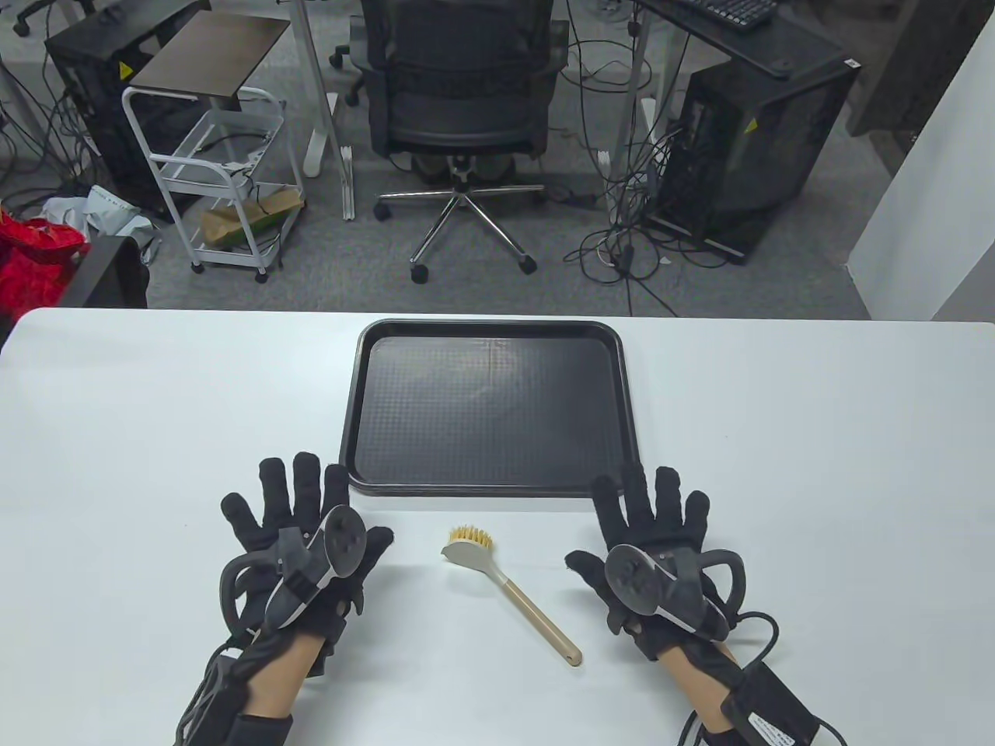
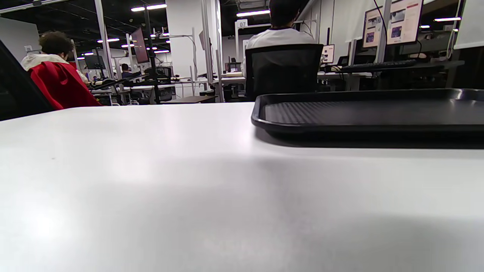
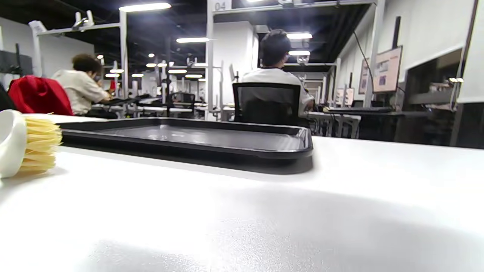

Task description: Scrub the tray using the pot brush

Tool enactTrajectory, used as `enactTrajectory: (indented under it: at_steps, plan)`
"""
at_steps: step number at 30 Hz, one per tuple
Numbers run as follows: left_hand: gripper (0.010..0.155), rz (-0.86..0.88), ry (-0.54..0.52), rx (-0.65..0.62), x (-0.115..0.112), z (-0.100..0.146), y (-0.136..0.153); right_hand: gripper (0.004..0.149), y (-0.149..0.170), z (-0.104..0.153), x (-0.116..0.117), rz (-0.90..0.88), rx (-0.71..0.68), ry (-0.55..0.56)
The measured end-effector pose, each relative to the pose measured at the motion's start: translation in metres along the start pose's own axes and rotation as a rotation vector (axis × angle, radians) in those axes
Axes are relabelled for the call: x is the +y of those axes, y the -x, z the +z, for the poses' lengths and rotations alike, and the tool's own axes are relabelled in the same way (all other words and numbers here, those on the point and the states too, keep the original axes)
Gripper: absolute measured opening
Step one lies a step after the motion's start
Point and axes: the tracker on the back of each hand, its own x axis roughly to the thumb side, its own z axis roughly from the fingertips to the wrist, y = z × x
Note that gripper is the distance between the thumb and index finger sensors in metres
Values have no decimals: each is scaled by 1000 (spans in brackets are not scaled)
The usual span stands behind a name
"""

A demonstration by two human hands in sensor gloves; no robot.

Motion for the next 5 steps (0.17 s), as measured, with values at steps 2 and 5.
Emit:
enactTrajectory:
  at_steps: [2, 5]
  plan:
    - [93, 14, -23, -5, -1, 0, -1, 84, 2, -1, 1, 10, 2, 0]
    - [93, -18, -23, 6, 0, 0, -1, 84, 0, -2, 5, 46, 0, -17]
